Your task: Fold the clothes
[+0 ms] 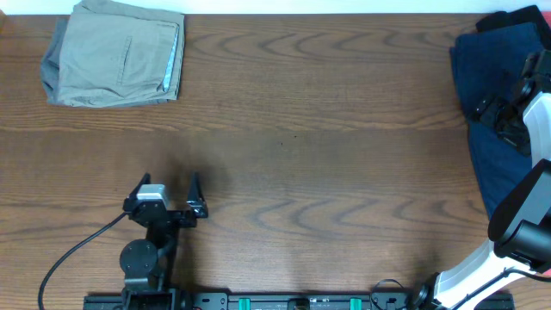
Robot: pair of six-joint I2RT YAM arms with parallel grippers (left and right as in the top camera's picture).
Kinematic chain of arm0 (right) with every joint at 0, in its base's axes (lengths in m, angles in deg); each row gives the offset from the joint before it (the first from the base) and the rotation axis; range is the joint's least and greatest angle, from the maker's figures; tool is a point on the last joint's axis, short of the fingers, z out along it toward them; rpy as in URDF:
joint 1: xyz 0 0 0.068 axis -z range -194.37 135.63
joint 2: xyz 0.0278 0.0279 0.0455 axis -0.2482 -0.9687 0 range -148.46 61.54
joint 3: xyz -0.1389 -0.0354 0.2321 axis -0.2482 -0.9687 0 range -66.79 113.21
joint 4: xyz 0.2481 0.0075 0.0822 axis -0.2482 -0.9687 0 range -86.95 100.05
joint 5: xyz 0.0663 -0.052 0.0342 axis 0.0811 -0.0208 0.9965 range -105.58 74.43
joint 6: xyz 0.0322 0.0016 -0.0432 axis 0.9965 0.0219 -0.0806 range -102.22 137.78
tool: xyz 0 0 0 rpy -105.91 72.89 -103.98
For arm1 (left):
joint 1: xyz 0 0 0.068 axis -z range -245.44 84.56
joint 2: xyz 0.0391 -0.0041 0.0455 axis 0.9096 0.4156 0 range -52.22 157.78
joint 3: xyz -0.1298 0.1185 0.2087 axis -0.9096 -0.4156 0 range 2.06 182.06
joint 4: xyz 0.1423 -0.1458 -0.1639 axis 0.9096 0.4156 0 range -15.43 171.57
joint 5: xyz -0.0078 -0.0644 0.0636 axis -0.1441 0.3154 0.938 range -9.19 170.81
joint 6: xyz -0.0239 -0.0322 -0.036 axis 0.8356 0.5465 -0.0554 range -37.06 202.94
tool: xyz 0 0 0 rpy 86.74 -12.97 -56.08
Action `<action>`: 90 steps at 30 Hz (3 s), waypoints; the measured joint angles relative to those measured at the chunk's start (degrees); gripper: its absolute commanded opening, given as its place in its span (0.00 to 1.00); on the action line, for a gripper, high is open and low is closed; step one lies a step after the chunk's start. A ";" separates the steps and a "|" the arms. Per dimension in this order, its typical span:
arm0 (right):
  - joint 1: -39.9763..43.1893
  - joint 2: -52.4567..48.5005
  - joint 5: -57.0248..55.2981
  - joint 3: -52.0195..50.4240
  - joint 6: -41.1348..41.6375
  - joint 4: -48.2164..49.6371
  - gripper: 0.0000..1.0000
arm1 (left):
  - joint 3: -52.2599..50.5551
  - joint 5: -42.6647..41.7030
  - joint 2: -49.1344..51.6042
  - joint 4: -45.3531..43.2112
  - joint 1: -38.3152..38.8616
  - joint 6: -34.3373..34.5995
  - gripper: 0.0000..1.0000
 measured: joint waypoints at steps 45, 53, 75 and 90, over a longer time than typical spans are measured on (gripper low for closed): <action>-5.20 2.29 0.04 -0.09 0.00 -0.02 0.99 | 0.04 0.07 0.00 0.13 -0.04 0.00 0.98; -15.13 21.73 -0.20 -0.22 0.02 0.26 0.99 | 0.13 0.04 0.00 0.22 -0.04 0.00 0.98; -26.51 67.54 1.14 -8.90 0.17 -1.81 0.99 | 0.20 0.02 0.00 0.33 -0.04 -0.02 0.98; -26.51 101.02 9.07 -56.57 0.22 28.22 0.99 | 0.26 -0.13 0.00 0.42 -0.04 -0.17 0.98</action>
